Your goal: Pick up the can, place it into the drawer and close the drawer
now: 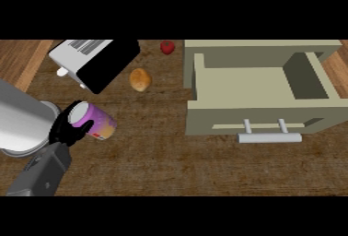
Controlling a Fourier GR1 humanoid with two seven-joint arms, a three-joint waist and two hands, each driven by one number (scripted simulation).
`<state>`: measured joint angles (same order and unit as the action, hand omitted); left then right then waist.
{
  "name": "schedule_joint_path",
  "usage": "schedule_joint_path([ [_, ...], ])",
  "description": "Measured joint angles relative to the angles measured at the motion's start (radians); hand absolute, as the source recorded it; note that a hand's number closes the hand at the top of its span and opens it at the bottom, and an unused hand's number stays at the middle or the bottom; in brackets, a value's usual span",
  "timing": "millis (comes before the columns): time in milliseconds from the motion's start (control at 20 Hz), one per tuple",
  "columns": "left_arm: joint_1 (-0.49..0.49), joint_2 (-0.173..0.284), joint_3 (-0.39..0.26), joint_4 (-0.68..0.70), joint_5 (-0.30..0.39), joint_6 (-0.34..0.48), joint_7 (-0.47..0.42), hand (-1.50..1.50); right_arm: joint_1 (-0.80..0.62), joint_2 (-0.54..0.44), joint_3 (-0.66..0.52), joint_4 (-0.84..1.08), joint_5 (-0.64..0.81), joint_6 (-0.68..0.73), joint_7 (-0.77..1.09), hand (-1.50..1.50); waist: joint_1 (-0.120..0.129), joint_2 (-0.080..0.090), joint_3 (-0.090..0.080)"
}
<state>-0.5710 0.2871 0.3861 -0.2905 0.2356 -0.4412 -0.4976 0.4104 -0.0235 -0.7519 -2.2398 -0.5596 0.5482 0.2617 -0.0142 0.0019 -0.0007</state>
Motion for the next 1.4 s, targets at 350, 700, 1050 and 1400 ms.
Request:
schedule_joint_path([
  [350,0.059,-0.149,-0.034,-0.169,0.023,0.141,-0.002,1.5,0.043,0.017,0.027,-0.011,0.019,-0.019,-0.033,-1.5,0.013,-0.007,0.002],
  [700,0.117,-0.247,-0.122,-0.47,0.056,0.261,0.121,1.5,0.074,0.013,0.011,-0.029,-0.016,-0.03,-0.038,-1.5,0.019,-0.01,0.002],
  [1050,0.17,-0.279,-0.246,-0.811,0.06,0.415,0.297,1.5,0.089,0.019,0.023,-0.031,0.0,-0.027,-0.059,-1.5,0.018,-0.009,0.002],
  [1400,0.132,-0.279,-0.34,-1.043,0.043,0.574,0.499,1.5,0.096,0.019,0.029,-0.039,-0.013,-0.038,-0.052,-1.5,0.012,-0.006,0.001],
])
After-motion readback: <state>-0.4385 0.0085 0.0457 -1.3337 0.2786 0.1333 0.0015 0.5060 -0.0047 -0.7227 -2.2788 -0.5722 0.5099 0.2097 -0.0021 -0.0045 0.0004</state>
